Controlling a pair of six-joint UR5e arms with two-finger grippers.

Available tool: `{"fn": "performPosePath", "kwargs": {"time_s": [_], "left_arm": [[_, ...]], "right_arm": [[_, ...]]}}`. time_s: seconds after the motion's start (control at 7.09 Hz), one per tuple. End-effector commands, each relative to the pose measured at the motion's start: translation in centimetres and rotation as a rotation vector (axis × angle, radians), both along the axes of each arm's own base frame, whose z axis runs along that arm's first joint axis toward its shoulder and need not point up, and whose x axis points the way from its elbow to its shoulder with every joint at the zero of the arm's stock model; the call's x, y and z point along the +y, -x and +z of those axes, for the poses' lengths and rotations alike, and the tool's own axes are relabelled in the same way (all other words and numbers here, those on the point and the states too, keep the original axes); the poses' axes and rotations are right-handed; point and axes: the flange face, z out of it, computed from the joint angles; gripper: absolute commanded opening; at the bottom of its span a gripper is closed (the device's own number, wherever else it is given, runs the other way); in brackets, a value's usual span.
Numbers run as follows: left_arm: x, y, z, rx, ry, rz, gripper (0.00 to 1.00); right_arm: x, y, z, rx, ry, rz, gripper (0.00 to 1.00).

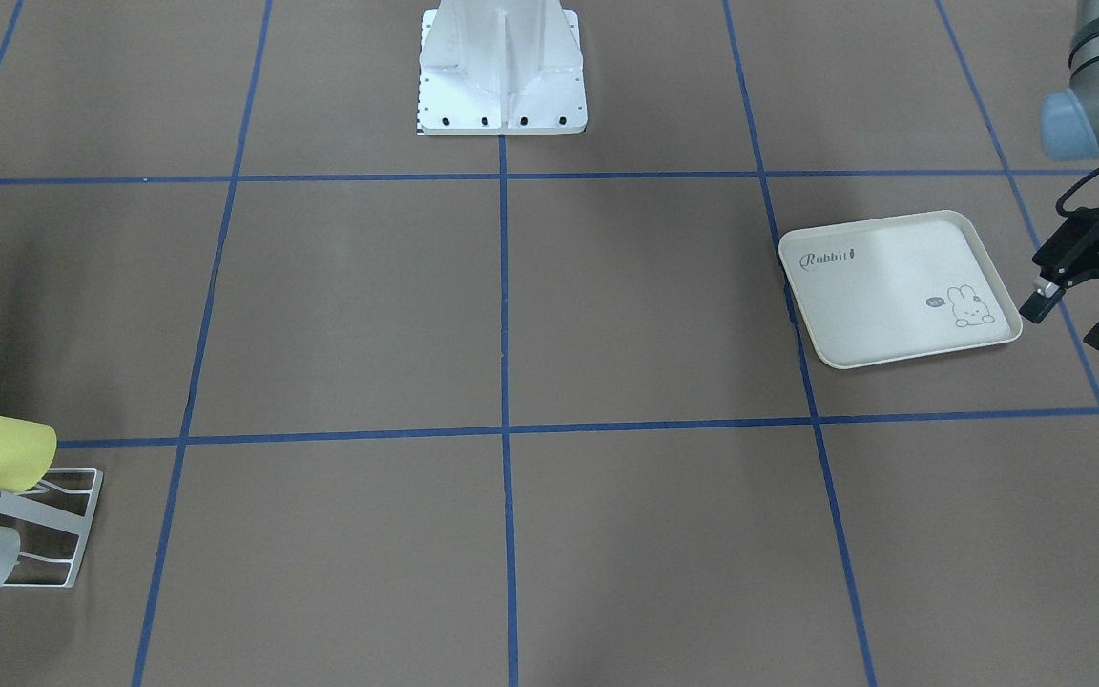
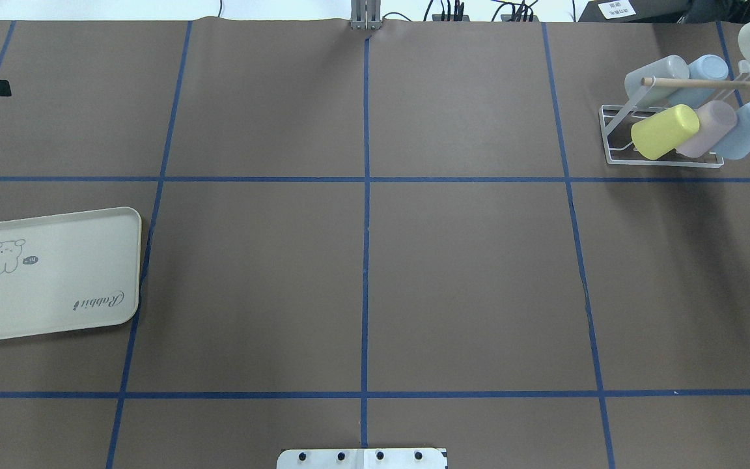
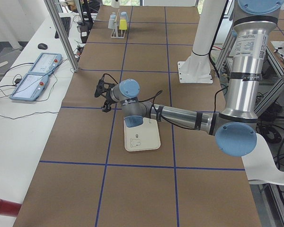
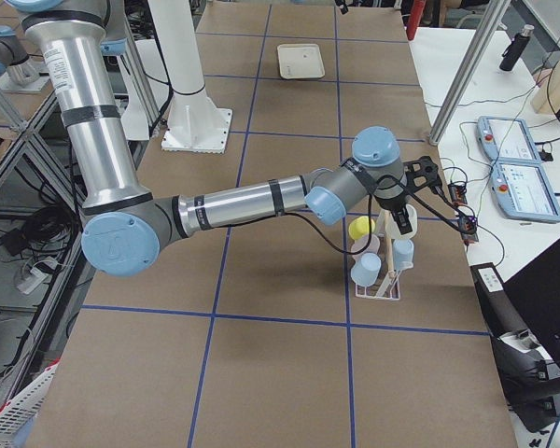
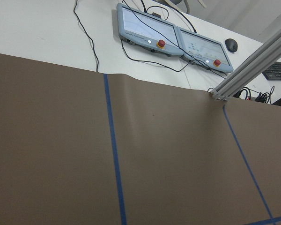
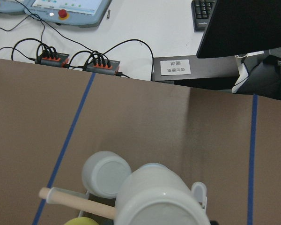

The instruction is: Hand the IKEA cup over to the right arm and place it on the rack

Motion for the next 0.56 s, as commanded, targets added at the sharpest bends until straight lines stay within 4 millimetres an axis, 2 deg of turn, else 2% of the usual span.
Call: {"fn": "performPosePath", "kwargs": {"time_s": [0.0,0.14,0.42], "left_arm": [[1.2,0.6,0.9,-0.015,0.009,-0.001,1.00],[1.5,0.8,0.7,-0.013,0.003,-0.002,1.00],[2.0,0.9,1.0,-0.017,0.010,-0.007,1.00]], "right_arm": [[-5.0,-1.6,2.2,0.015,0.105,-0.044,0.21],[-7.2,-1.4,3.2,-0.001,0.144,-0.055,0.20],[-7.1,-1.1,4.5,-0.033,0.175,-0.075,0.19]]}}
